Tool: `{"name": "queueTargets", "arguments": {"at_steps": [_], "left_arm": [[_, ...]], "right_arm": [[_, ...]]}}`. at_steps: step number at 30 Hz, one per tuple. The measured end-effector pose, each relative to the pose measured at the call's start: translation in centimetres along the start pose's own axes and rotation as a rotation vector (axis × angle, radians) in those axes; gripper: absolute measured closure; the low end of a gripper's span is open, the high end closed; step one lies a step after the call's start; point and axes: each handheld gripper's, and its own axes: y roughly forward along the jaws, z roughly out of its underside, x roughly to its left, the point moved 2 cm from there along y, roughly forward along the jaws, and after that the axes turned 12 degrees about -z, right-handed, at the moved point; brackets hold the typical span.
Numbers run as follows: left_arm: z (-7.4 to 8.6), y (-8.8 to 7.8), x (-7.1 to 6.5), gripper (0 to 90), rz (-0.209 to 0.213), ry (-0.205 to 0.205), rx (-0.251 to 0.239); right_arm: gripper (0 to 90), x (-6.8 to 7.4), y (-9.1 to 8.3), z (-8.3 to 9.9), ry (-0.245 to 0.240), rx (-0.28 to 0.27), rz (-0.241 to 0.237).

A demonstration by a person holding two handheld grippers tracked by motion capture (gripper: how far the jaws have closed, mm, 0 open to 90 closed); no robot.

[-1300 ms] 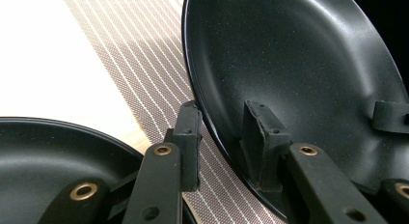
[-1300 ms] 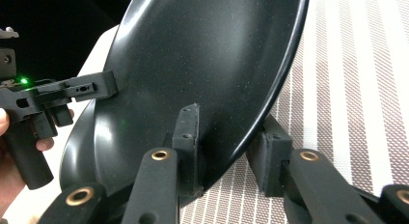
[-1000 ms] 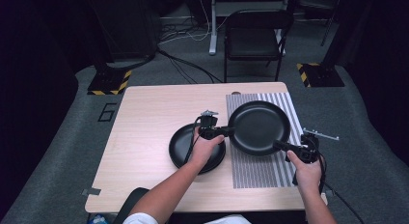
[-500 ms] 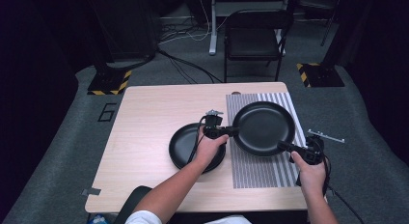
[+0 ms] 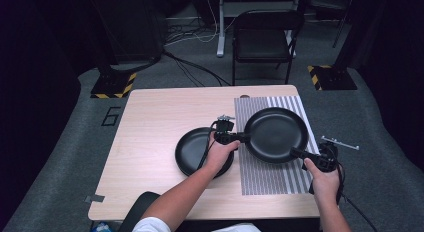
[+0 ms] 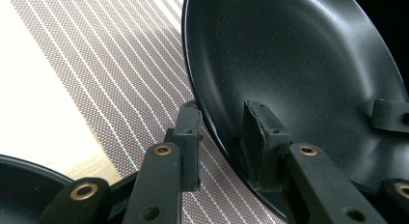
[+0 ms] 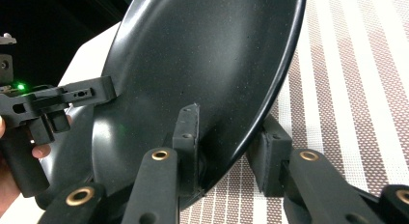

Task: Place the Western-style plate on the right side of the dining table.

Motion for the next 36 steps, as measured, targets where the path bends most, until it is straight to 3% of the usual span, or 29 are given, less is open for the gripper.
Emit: {"name": "queueTargets", "arguments": {"at_steps": [9,21,36], "left_arm": [[0.3,0.6,-0.1,68.7,-0.004,0.009,0.015],[1.5,1.7,0.5,68.6,-0.009,-0.018,0.052],[1.4,3.2,1.0,68.8,-0.026,-0.053,0.065]], "right_arm": [[66.8,-0.5,0.0,0.3,0.010,0.004,0.010],[66.5,-1.6,0.8,1.0,0.026,0.035,0.033],[66.5,-2.8,1.8,0.8,0.051,0.040,0.033]]}}
